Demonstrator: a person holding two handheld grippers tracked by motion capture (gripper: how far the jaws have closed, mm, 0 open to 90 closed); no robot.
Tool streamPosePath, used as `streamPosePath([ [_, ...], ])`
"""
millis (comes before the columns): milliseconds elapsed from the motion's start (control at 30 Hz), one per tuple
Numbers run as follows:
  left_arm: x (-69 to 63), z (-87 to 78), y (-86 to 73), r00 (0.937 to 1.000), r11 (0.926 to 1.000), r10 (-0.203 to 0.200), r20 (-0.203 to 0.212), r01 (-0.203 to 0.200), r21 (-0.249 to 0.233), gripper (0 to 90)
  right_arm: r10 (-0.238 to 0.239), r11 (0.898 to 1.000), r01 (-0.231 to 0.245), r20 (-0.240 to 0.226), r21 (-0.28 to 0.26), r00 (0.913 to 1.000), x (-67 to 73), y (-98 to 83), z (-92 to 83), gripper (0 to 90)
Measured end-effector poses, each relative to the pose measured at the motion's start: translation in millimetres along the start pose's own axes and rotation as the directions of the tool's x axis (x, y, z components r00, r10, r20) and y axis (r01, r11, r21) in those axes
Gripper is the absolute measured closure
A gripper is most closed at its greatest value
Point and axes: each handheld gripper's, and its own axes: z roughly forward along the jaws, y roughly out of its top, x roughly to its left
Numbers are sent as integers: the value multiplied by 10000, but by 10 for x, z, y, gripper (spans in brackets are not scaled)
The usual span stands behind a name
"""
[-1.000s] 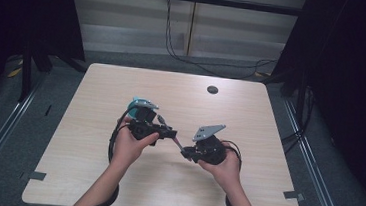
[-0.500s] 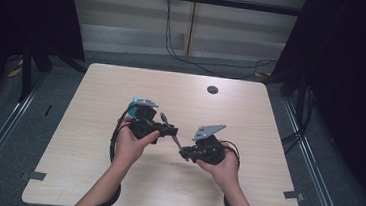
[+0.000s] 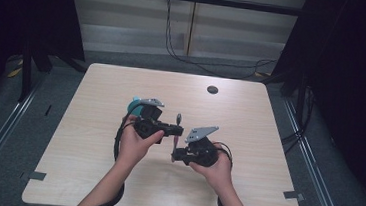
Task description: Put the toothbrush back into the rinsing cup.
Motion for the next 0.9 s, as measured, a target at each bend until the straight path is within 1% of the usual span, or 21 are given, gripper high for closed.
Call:
streamPosePath([
  [100, 13, -15, 0, 10000, 10000, -62, -49, 62, -64, 830, -45, 10000, 45, -105, -46, 9999, 23, 26, 16, 728],
  [133, 17, -19, -2, 10000, 9999, -78, -62, 77, -124, 830, -44, 10000, 43, -64, -47, 10000, 27, 31, 18, 712],
  [267, 33, -21, -3, 9999, 9999, -112, -48, 112, -125, 830, 73, 9999, -75, -149, -87, 9999, 31, 37, 27, 686],
  [333, 38, -7, -4, 10000, 9998, -96, -23, 95, -173, 830, 93, 9998, -99, -348, -182, 9993, 37, 44, 40, 680],
  [367, 39, -4, -5, 9999, 9998, -110, -56, 109, -171, 830, 91, 9999, -94, -283, -128, 9996, 46, 53, 47, 670],
  [400, 44, 6, -6, 9998, 9996, -192, -23, 192, -213, 830, 61, 9999, -65, -301, -119, 9995, 49, 59, 53, 666],
  [433, 53, 11, -6, 9998, 9996, -210, -12, 210, -213, 830, 98, 9999, -103, -381, -125, 9992, 57, 65, 61, 661],
  [533, 59, 21, -5, 9997, 9996, -214, -72, 212, -186, 830, 38, 10000, -40, -385, -63, 9993, 75, 87, 79, 621],
  [600, 55, 21, -5, 9998, 9997, -182, -67, 181, -139, 830, 28, 10000, -29, -324, -31, 9995, 76, 91, 86, 569],
  [667, 60, 0, -3, 9998, 9999, -103, -140, 102, -97, 830, 149, 9998, -153, -274, -143, 9995, 53, 79, 77, 528],
  [700, 65, -14, -1, 9998, 9999, -106, -162, 104, -84, 831, 249, 9993, -257, -313, -264, 9992, 30, 64, 58, 489],
  [733, 70, -27, 0, 9997, 9999, -125, -208, 122, -121, 831, 373, 9988, -380, -247, -317, 9990, 13, 52, 40, 447],
  [767, 75, -39, 1, 9997, 9999, -112, -236, 109, -103, 831, 467, 9983, -472, -163, -332, 9988, -13, 39, 26, 397],
  [800, 84, -57, 4, 9995, 9999, -116, -303, 113, -86, 830, 608, 9977, -610, -63, -305, 9981, -30, 30, 15, 367],
  [833, 88, -68, 5, 9994, 9999, -120, -333, 116, -97, 830, 672, 9974, -668, 137, -263, 9976, -64, 8, -7, 327],
  [900, 96, -103, 12, 9990, 9999, -81, -431, 77, -96, 830, 871, 9958, -860, 355, -327, 9956, -114, -39, -49, 266],
])
